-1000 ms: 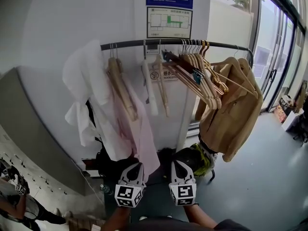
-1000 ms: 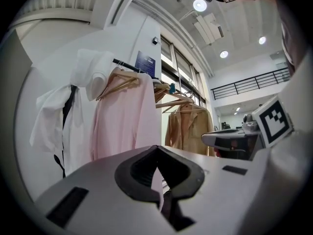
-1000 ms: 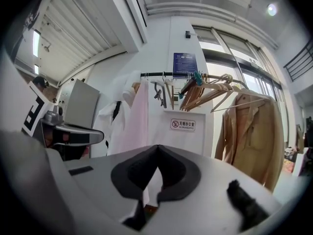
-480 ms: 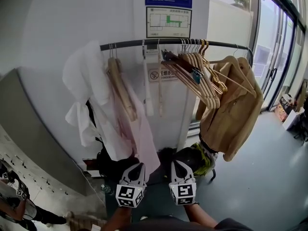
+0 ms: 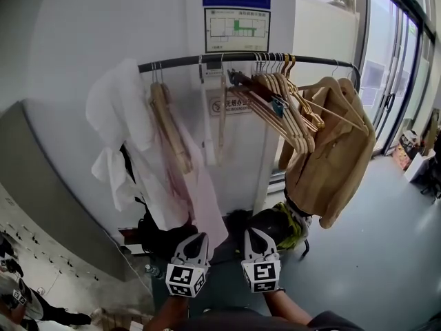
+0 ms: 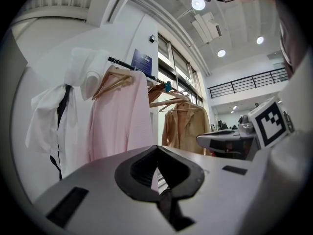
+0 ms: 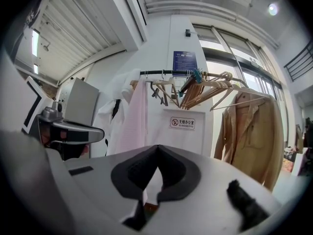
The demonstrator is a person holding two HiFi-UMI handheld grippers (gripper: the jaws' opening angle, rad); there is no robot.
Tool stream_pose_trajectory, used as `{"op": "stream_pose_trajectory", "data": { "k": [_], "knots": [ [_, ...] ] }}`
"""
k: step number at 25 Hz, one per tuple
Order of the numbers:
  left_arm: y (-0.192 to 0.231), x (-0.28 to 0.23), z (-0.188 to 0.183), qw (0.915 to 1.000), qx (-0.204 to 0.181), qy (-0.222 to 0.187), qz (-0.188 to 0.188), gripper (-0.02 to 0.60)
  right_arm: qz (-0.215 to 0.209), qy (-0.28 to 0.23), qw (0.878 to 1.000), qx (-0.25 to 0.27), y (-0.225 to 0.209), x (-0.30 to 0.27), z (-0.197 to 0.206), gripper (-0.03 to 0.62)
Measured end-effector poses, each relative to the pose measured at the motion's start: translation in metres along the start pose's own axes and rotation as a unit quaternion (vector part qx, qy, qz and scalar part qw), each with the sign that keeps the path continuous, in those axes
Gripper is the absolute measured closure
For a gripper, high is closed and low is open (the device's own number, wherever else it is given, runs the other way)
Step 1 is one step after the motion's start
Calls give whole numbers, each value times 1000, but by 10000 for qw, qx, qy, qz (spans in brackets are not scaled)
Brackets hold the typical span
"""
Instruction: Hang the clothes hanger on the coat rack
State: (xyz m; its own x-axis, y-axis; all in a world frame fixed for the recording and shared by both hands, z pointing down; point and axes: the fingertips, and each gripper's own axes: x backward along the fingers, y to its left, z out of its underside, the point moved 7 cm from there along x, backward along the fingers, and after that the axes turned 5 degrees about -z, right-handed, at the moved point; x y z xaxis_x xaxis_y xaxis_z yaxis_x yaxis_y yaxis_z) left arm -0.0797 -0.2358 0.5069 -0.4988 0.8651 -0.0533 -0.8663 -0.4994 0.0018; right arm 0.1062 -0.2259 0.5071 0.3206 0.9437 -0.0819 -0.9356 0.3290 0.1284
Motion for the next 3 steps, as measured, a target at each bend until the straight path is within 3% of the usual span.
{"op": "stream_pose_trajectory", "data": {
  "k": [3],
  "knots": [
    [0, -1, 0, 10000, -9, -3, 17, 580, -40, 54, 10000, -30, 1, -1, 1, 580]
  ]
}}
